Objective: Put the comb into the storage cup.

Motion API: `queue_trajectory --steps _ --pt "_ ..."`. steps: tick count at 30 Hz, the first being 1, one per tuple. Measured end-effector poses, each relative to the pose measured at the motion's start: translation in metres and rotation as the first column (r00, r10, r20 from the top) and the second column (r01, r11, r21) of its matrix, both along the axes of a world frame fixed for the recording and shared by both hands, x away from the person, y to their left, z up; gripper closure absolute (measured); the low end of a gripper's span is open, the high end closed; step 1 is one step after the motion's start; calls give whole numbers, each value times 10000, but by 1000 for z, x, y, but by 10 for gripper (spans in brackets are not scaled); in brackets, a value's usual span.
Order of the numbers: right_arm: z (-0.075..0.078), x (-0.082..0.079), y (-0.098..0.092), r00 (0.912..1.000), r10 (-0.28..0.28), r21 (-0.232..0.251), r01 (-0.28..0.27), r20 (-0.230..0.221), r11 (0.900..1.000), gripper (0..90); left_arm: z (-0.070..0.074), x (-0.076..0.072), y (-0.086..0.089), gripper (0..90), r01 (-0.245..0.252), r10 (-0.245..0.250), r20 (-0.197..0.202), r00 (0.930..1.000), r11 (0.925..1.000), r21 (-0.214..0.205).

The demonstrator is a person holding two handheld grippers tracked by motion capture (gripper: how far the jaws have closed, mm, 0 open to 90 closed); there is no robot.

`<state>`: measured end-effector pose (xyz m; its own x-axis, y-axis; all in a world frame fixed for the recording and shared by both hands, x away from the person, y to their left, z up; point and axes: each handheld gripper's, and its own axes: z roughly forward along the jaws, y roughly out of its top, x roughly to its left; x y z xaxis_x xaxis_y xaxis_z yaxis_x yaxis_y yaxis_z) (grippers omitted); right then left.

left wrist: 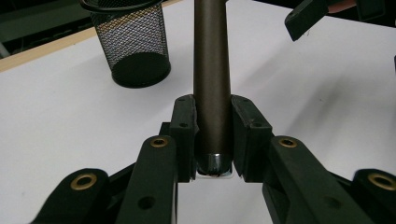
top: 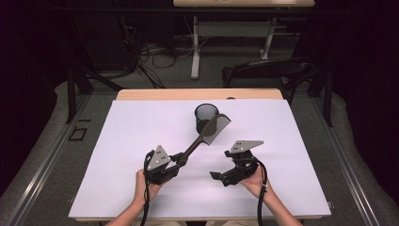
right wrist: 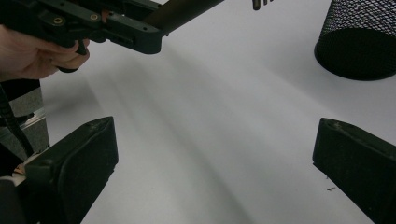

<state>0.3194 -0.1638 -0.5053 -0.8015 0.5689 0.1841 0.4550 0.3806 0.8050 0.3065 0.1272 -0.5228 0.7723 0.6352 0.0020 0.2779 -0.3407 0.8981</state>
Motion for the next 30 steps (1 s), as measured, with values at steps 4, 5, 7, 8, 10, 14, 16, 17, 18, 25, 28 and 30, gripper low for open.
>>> queue_trajectory --steps 4,5,7,8,10,14,16,17,18,25,28,30 --pt "1 1 2 9999 -148 72 148 36 9999 0 0 -1 -2 725 -74 74 36 10000 9999 -72" --pt "2 1 2 9998 -165 135 164 60 9998 0 0 -1 -2 725 -72 73 65 10000 9999 -90" --pt "2 1 4 9998 -180 229 178 47 9996 0 0 -1 -3 725 -81 83 99 9999 9999 -132" --pt "2 1 4 9998 -196 252 194 83 9995 0 -1 -2 -4 725 -99 100 102 9999 9998 -151" --pt "2 1 6 9996 -269 289 267 67 9992 0 -1 -2 -5 725 -121 123 78 9999 9997 -227" --pt "3 2 8 9995 -307 405 305 38 9987 0 -2 -3 -8 726 -216 221 138 9997 9992 -337" --pt "3 2 8 9994 -343 477 340 54 9983 0 -3 -4 -9 726 -269 274 110 9996 9986 -457" --pt "4 2 9 9994 -337 505 337 -3 9982 0 -3 -4 -9 725 -297 302 107 9995 9985 -466" --pt "4 3 9 9994 -356 527 355 17 9980 0 -3 -4 -10 726 -305 311 118 9994 9986 -423" --pt "5 5 14 9994 -349 760 354 -81 9965 0 -6 -4 -12 725 -374 379 62 9993 9972 -644" --pt "6 7 16 9990 -429 907 436 -93 9949 0 -7 -4 -12 726 -457 457 -10 9990 9965 -696" --pt "7 9 18 9988 -482 1043 491 -108 9933 0 -8 -4 -12 725 -470 468 -46 9989 9961 -749"
